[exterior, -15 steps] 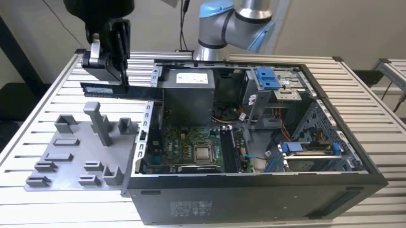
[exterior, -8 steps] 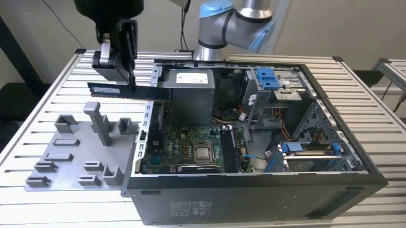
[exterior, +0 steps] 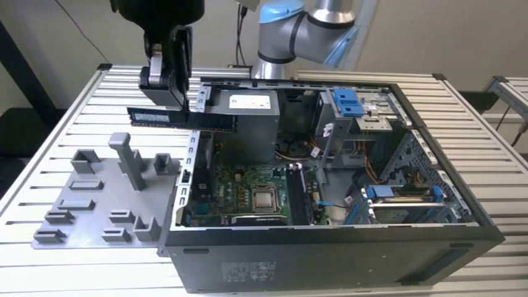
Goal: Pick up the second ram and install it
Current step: 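Pick up the second ram and move it above second insertion slot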
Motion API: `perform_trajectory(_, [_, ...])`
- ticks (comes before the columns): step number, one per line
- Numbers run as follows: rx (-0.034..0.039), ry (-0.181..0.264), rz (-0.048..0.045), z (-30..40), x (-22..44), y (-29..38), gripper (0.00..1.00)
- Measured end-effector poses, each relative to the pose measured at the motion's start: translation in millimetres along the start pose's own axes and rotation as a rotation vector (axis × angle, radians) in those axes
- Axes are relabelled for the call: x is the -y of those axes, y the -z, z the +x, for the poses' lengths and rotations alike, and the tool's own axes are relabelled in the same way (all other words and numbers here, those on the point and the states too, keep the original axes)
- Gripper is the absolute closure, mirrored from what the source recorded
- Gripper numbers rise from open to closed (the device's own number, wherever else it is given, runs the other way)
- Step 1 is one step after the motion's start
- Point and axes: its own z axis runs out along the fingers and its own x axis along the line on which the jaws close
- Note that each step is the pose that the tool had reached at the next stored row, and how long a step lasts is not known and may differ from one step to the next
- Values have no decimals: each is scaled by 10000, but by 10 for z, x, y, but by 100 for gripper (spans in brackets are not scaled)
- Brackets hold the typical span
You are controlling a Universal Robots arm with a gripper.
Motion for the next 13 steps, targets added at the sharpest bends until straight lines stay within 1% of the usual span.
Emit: perform_trajectory(13, [-1,0,-28,-6,235,9,86])
